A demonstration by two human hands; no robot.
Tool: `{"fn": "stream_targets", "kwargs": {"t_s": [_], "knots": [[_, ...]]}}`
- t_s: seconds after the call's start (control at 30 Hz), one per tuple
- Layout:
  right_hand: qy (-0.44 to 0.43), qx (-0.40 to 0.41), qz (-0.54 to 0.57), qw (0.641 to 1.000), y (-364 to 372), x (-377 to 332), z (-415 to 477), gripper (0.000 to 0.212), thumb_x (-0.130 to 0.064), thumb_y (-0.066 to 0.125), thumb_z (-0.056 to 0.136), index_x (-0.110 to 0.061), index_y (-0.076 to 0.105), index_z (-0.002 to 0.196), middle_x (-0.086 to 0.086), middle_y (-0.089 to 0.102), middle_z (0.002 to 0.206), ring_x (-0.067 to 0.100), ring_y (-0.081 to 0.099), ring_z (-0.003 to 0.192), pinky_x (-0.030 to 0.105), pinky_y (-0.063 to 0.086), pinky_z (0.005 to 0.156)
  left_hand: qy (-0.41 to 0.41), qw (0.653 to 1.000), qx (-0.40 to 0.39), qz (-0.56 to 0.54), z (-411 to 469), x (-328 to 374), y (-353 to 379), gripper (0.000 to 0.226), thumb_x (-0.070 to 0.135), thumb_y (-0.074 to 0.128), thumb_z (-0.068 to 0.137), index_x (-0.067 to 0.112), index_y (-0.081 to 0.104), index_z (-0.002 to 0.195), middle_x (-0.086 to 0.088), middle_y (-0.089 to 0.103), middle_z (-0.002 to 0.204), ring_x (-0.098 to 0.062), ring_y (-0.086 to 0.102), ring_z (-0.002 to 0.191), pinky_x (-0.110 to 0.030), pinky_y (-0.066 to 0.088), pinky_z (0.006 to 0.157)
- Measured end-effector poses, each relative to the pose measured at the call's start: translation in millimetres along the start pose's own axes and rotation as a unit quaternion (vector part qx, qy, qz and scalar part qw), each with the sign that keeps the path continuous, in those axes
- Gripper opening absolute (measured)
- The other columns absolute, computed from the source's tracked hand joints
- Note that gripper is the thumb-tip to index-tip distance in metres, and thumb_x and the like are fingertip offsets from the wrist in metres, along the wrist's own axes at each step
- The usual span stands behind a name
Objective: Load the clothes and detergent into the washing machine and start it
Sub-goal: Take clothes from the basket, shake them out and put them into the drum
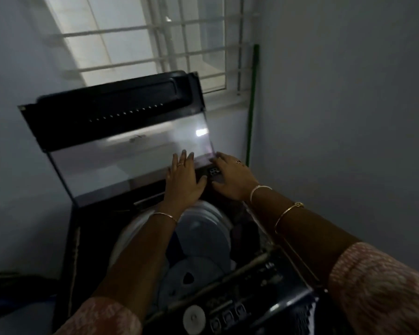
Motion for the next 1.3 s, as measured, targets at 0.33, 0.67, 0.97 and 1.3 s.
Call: {"fn": "stream_targets", "kwargs": {"t_s": [0.33, 0.67, 0.97, 1.3], "knots": [[0.079, -0.027, 0.033, 0.996, 6, 113, -189, 0.069, -0.041, 0.056, 0.083, -0.019, 0.033, 0.144, 0.011, 0.028, 0.154, 0.027, 0.029, 0.141, 0.041, 0.027, 0.115, 0.045, 0.994, -0.078, -0.058, -120, 135, 103, 0.067, 0.041, 0.056, 0.09, 0.016, 0.03, 0.147, -0.007, 0.019, 0.159, -0.028, 0.006, 0.148, -0.049, 0.015, 0.119], [0.208, -0.04, 0.077, 0.974, 2, 230, -360, 0.071, -0.034, 0.06, 0.085, -0.019, 0.028, 0.147, 0.008, 0.024, 0.156, 0.024, 0.026, 0.142, 0.033, 0.021, 0.114, 0.118, 0.971, -0.186, -0.087, -230, 276, 193, 0.062, 0.034, 0.054, 0.093, 0.016, 0.032, 0.148, -0.007, 0.019, 0.159, -0.024, 0.009, 0.148, -0.036, 0.013, 0.12], [0.348, -0.044, 0.14, 0.926, 37, 323, -473, 0.063, -0.028, 0.062, 0.084, -0.016, 0.037, 0.141, 0.009, 0.039, 0.147, 0.028, 0.038, 0.135, 0.032, 0.029, 0.108, 0.121, 0.941, -0.293, -0.123, -276, 326, 285, 0.054, 0.026, 0.055, 0.094, 0.016, 0.038, 0.144, -0.005, 0.028, 0.156, -0.023, 0.018, 0.146, -0.035, 0.022, 0.115], [0.466, -0.062, 0.217, 0.856, 147, 411, -534, 0.055, -0.022, 0.06, 0.086, -0.015, 0.044, 0.138, 0.011, 0.046, 0.143, 0.03, 0.044, 0.13, 0.034, 0.035, 0.108, 0.016, 0.906, -0.395, -0.148, -289, 284, 436, 0.044, 0.026, 0.06, 0.089, 0.017, 0.052, 0.131, -0.004, 0.057, 0.13, -0.022, 0.053, 0.12, -0.023, 0.04, 0.089]]}}
Point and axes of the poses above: each hand's wrist, its own z-axis towards the middle knuckle, its own y-axis out of the palm, x = y × z, the point moved 10 cm from there along z, towards the middle knuckle
